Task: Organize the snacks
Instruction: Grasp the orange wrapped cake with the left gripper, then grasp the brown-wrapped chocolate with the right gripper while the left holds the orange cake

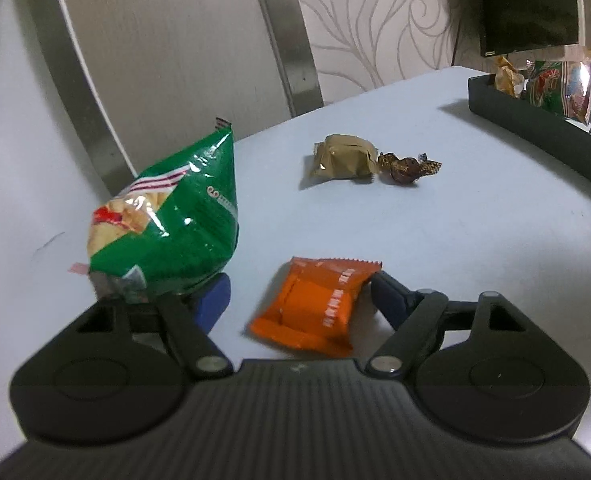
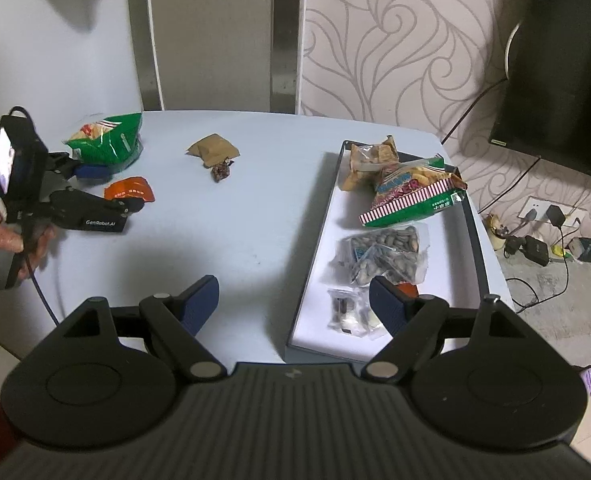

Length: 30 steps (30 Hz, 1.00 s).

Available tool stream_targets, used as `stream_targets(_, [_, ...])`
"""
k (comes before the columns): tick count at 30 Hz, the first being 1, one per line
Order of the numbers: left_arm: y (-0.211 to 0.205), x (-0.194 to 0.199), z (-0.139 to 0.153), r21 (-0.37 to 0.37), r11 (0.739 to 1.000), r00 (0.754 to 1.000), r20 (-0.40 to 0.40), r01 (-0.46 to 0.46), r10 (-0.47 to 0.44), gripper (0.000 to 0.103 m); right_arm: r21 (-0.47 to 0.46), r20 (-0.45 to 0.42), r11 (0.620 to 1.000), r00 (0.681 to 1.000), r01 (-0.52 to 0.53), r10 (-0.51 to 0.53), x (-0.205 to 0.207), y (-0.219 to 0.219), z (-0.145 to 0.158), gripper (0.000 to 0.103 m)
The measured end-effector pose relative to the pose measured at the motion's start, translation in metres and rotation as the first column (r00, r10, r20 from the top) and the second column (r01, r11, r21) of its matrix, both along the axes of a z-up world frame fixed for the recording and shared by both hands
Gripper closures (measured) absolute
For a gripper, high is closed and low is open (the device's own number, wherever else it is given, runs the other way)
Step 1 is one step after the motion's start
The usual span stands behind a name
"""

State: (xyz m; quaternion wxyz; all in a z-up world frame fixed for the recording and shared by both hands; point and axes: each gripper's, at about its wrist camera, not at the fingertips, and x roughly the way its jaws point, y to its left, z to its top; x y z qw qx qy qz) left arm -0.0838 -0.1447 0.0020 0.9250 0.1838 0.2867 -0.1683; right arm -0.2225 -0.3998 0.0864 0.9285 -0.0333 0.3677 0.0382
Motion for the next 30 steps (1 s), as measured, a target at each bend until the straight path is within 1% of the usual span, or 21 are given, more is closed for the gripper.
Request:
stream_targets(2, [0.000,0.003,0.001,-0.010,1.000,1.000,-0.010,0.013,-0.013,0.024,0.001,-0.005,1.000,1.000,0.007,-0.007,0.000,0.000,-0.002,0.018])
stream_targets(4, [0.002,0.003,0.001,-0.044,0.999,0.999,-0.029,0.018,-0.019,0.028,0.005,-0.011,1.000,1.000,0.014,-0.014,0.000,-0.001,-0.003,0.018])
stream_targets(6, [0.005,0.000,0.000,-0.089,0.996,0.999,-0.051,0.013,-0.017,0.038,0.007,-0.016,1.000,1.000,0.016,-0.015,0.001,-0.002,-0.005,0.018])
stream_targets(7, [0.006,-0.001,0.000,-0.115,0.993,0.998,-0.066,0.011,-0.019,0.044,0.010,-0.017,1.000,1.000,0.013,-0.013,0.002,-0.001,-0.005,0.018])
stream_targets(8, [0.007,-0.002,-0.001,-0.132,0.991,0.997,-0.075,0.002,-0.012,0.054,0.013,-0.020,1.000,1.000,0.008,-0.008,0.005,-0.001,-0.006,0.018])
stream_targets(9, [0.007,-0.005,-0.001,-0.144,0.990,0.997,-0.079,-0.003,-0.008,0.058,0.015,-0.022,1.000,1.000,-0.001,0.001,0.008,0.001,-0.007,0.018])
stream_targets(14, [0.011,-0.033,-0.001,-0.171,0.984,0.995,-0.098,-0.049,0.033,0.061,0.029,-0.017,0.996,0.996,-0.082,0.082,0.033,0.016,-0.007,0.018])
stream_targets(18, [0.020,-0.054,-0.002,-0.178,0.981,0.994,-0.091,-0.082,0.067,0.061,0.031,0.002,0.984,0.984,-0.176,0.176,0.065,0.035,-0.009,0.018])
stream_targets(20, [0.022,-0.057,-0.003,-0.180,0.979,0.992,-0.088,-0.100,0.086,0.059,0.037,0.011,0.976,0.976,-0.216,0.216,0.085,0.046,-0.011,0.018])
stream_targets(21, [0.022,-0.057,-0.003,-0.183,0.977,0.992,-0.088,-0.110,0.095,0.057,0.042,0.012,0.970,0.971,-0.239,0.238,0.097,0.052,-0.013,0.018])
stream_targets(24, [0.024,-0.056,-0.004,-0.184,0.971,0.987,-0.083,-0.150,0.137,0.042,0.062,0.014,0.961,0.963,-0.270,0.269,0.133,0.066,-0.021,0.019])
stream_targets(25, [0.026,-0.055,-0.005,-0.190,0.967,0.984,-0.090,-0.168,0.153,0.036,0.061,0.010,0.962,0.963,-0.268,0.268,0.145,0.070,-0.025,0.023])
stream_targets(26, [0.028,-0.053,-0.005,-0.197,0.963,0.981,-0.098,-0.182,0.165,0.033,0.056,0.001,0.963,0.965,-0.263,0.263,0.157,0.073,-0.029,0.028])
stream_targets(27, [0.029,-0.053,-0.005,-0.197,0.962,0.980,-0.100,-0.187,0.170,0.032,0.052,-0.011,0.964,0.965,-0.261,0.261,0.168,0.075,-0.034,0.036])
stream_targets(28, [0.028,-0.052,-0.005,-0.194,0.963,0.980,-0.098,-0.189,0.173,0.031,0.053,-0.020,0.964,0.965,-0.260,0.261,0.178,0.077,-0.039,0.041])
stream_targets(30, [0.027,-0.053,-0.005,-0.186,0.963,0.979,-0.093,-0.194,0.180,0.031,0.043,-0.033,0.967,0.967,-0.250,0.251,0.196,0.080,-0.049,0.043])
